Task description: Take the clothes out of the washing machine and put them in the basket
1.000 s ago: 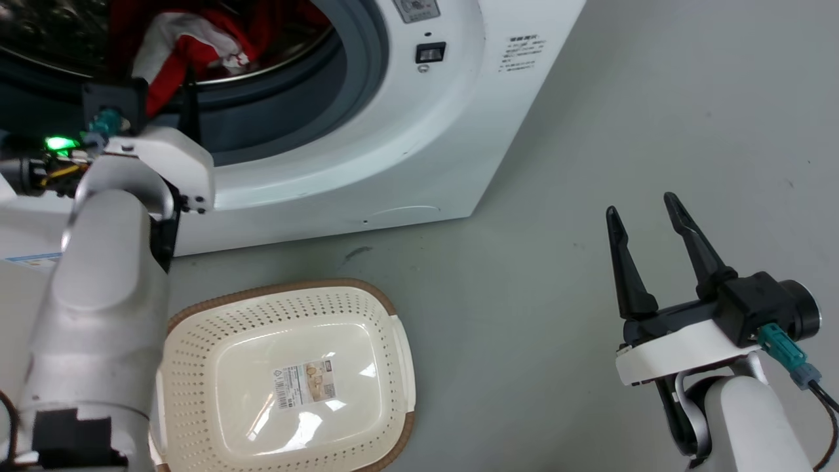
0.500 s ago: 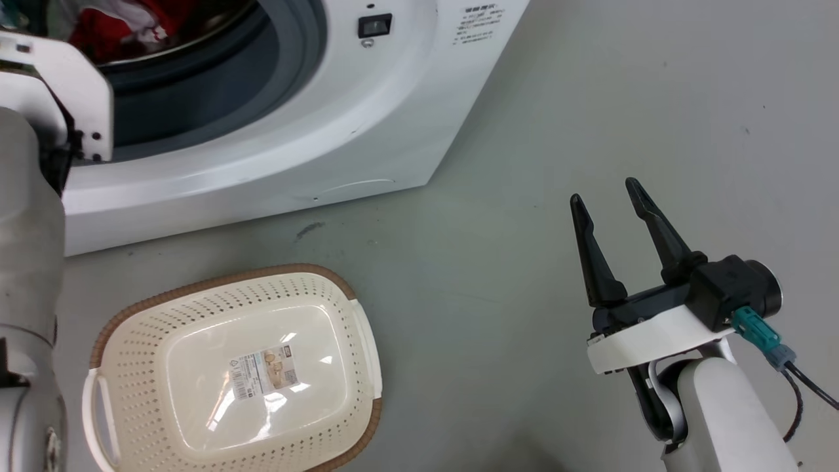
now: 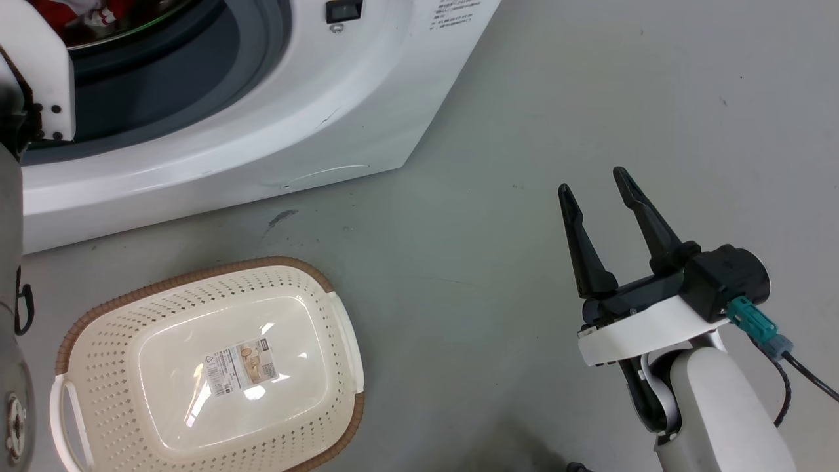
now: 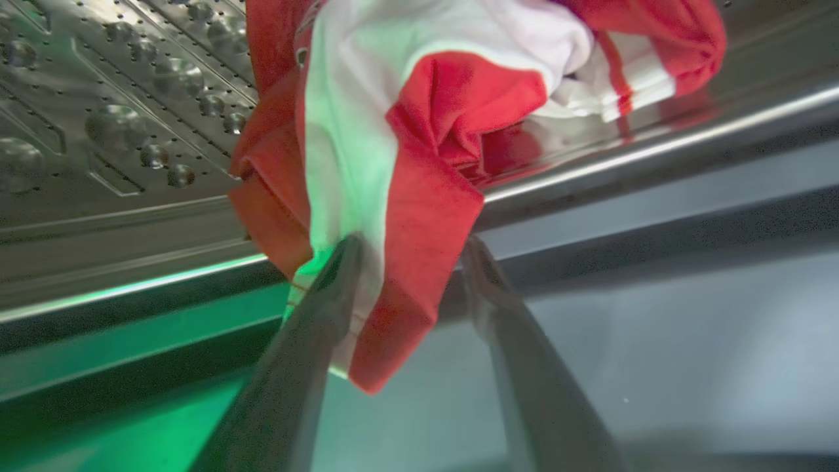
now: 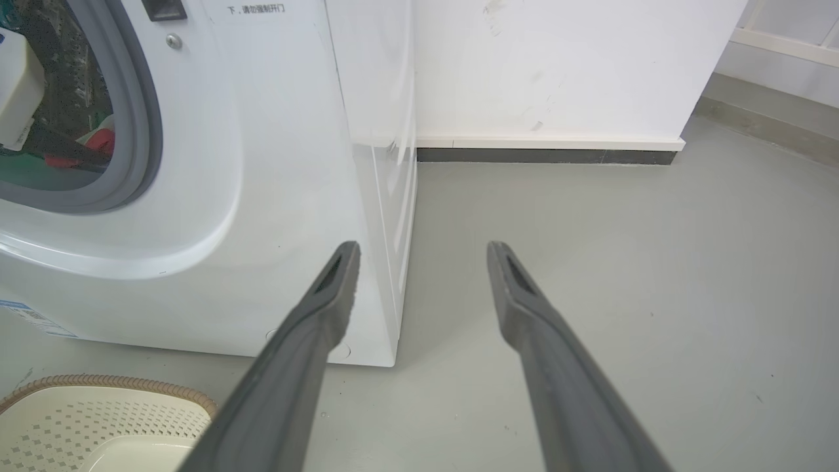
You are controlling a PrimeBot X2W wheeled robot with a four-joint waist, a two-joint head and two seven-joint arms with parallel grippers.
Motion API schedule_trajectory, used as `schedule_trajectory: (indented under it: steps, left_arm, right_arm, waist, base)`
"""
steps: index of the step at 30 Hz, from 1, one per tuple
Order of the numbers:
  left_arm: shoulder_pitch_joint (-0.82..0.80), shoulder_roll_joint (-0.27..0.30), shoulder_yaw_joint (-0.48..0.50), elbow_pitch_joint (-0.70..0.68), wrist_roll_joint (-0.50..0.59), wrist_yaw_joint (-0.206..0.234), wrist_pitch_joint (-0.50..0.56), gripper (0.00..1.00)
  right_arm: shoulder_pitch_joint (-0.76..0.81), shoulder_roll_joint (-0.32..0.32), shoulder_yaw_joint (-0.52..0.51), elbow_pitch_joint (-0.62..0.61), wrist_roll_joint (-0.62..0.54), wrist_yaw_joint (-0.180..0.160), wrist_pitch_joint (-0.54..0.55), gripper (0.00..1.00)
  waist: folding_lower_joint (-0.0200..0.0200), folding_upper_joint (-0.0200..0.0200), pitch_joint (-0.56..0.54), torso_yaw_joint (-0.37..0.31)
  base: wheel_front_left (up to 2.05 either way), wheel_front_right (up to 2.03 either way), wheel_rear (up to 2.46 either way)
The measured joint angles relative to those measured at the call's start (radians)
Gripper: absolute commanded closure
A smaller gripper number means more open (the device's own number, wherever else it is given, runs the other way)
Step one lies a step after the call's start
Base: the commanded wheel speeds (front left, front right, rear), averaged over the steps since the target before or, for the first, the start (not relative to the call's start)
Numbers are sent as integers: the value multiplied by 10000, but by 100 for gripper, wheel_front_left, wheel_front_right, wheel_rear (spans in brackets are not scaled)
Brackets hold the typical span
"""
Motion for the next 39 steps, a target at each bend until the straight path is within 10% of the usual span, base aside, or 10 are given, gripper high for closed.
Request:
schedule_trajectory:
  steps: [1,9,24,39]
  left_arm:
    - [-41,19,6,25,-33,0,117,100]
    - [53,73,59,-159,-362,-13,-347,100]
    - [2555,-639,355,-1124,-1089,679,-6418,100]
    - [5382,-1436,1074,-3916,-1935,681,-6819,100]
  right_arm:
    - [0,0,8,0,10,0,0,0]
    - [1,0,-19,59,107,0,-2,0]
    - [486,2,-621,474,-190,0,-8,0]
    - [1490,6,-1080,625,-529,0,219,0]
  waist:
    - [0,0,-1,-19]
    - [0,0,-185,-49]
    - [-1,0,-1844,353]
    - [-2,0,-3834,1059]
  base:
    - [0,0,0]
    - [0,0,0]
    - [0,0,0]
    - [0,0,0]
